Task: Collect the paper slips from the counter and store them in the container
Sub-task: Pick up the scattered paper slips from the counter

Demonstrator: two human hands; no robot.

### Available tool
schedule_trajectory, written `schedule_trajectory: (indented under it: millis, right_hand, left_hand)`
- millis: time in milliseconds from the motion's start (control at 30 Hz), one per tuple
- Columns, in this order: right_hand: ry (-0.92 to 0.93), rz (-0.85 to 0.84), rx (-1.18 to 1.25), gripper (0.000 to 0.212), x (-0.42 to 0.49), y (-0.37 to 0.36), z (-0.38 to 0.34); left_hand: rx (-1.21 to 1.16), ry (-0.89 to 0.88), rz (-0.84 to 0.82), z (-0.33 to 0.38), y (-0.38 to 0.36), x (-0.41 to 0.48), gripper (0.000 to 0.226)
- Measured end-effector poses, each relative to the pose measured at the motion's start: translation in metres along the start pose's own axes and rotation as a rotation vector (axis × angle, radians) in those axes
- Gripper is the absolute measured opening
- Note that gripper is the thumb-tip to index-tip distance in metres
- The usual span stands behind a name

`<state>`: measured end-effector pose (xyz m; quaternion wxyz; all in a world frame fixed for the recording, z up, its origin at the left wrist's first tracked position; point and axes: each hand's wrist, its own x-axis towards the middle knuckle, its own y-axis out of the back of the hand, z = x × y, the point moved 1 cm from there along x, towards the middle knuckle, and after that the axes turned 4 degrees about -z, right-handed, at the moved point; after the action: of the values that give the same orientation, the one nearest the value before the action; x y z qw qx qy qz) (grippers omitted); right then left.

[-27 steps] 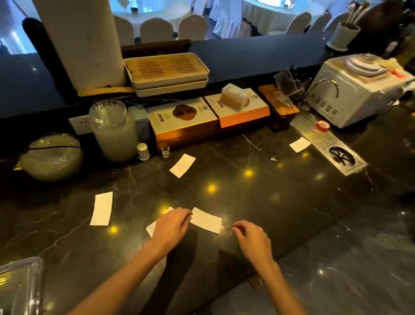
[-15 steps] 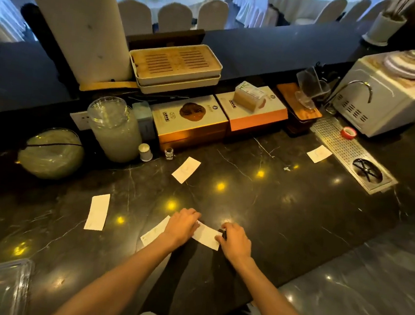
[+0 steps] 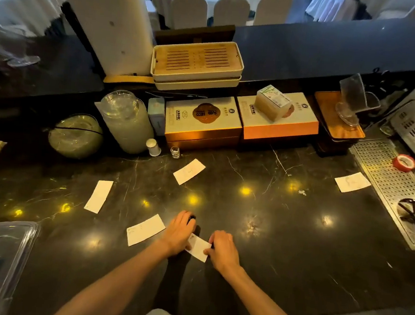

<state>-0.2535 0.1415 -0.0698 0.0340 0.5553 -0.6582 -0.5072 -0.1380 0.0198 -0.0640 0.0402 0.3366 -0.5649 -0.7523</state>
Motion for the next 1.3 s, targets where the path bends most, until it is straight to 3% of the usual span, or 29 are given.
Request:
schedule_trajectory:
  millis: [67,133,267,333,433,600,700,833,1000,1167,1300]
  right_hand:
    - [0.016,-0.012,0.154,0.019,0.000,0.013,0.016]
    - [-0.003,0.013,0.355,0.023,-0.003,0.033,0.036]
    - [-0.123,0.142,0.872,0.025,-0.012,0.088,0.076]
    - [-0.177,0.163,1.067,0.018,-0.015,0.112,0.092]
    - [-0.179,0.132,1.137,0.021,-0.019,0.142,0.102]
    - [-0.094,-0.016,0.914,0.018,-0.002,0.188,0.128]
    - [-0.053,0.172,0.643,0.013,0.029,0.234,0.173]
    - [-0.158,0.380,0.157,0.024,0.070,0.307,0.244]
    - [-0.242,0.306,-0.365,0.043,0.108,0.358,0.296]
    - [-0.283,0.087,-0.489,0.060,0.126,0.356,0.309]
    - [-0.292,0.146,-0.524,0.046,0.132,0.350,0.312]
  left_hand:
    - [-0.122,-0.008,0.069,0.011,0.006,0.004,0.035]
    - [-0.373,0.006,0.106,0.025,0.012,0.012,0.031]
    - [-1.015,0.126,0.247,0.075,0.035,0.040,0.069]
    - [-1.378,0.211,0.210,0.111,0.052,0.058,0.071]
    - [-1.787,0.203,0.069,0.152,0.075,0.082,0.051]
    - [-2.013,0.065,0.074,0.189,0.108,0.109,0.036]
    - [-2.008,0.059,0.049,0.193,0.124,0.124,0.034]
    - [-2.031,0.064,0.002,0.189,0.135,0.141,0.030]
    - [-2.036,0.086,-0.030,0.179,0.135,0.158,0.035]
    - [-2.060,0.138,-0.009,0.165,0.131,0.166,0.039]
    - [-2.063,0.178,0.018,0.153,0.127,0.163,0.041]
